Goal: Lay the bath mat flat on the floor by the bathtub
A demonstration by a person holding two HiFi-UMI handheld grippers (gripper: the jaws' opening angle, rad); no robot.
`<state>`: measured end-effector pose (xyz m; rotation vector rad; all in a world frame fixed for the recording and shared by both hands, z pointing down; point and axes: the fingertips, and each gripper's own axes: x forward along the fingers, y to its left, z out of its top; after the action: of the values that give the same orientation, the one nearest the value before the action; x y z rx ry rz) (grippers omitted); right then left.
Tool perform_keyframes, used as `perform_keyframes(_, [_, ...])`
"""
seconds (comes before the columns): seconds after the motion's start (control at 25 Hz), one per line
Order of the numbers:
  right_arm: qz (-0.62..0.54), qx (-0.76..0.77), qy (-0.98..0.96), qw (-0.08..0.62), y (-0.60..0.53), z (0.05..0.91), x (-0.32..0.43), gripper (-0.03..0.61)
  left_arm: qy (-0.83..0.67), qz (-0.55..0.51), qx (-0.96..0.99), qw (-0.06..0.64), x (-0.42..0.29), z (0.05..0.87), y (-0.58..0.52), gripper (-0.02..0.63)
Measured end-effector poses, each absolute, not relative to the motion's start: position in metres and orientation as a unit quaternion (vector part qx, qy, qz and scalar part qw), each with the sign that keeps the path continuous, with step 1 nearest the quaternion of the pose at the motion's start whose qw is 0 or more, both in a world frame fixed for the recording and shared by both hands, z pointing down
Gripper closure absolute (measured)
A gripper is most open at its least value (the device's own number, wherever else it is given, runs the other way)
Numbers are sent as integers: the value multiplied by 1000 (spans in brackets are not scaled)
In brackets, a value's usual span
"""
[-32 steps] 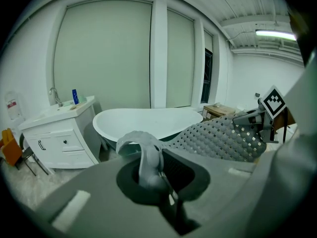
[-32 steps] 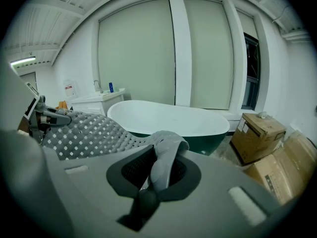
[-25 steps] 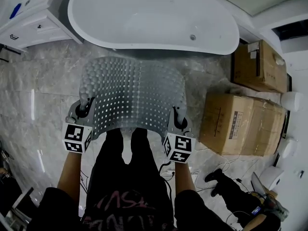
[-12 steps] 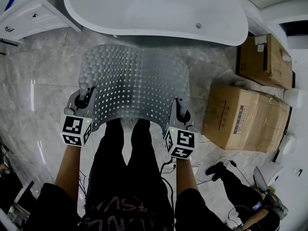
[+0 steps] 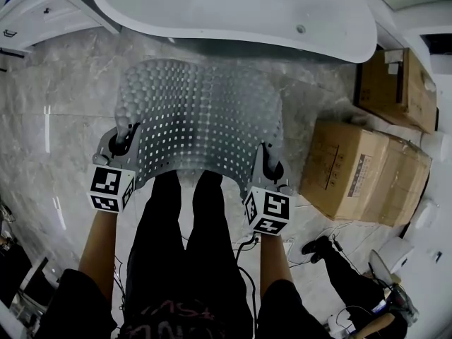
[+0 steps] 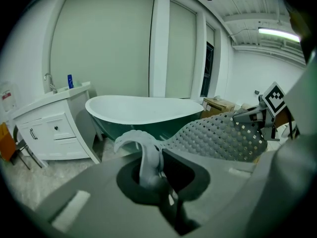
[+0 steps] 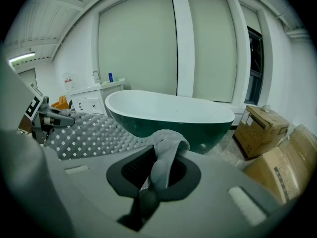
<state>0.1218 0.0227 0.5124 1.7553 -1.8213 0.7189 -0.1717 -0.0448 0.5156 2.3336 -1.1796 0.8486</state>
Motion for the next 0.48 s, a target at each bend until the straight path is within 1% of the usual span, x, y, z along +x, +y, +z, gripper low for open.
perform_keyframes(0.36, [268,645,-669,254,23,533,121,526,-407,318,834,191,-168,537,-42,594])
perform_keyframes(0.48, [266,644,-670,257,17,550,121,526,-408,315,835,193,-167,556,-48,594])
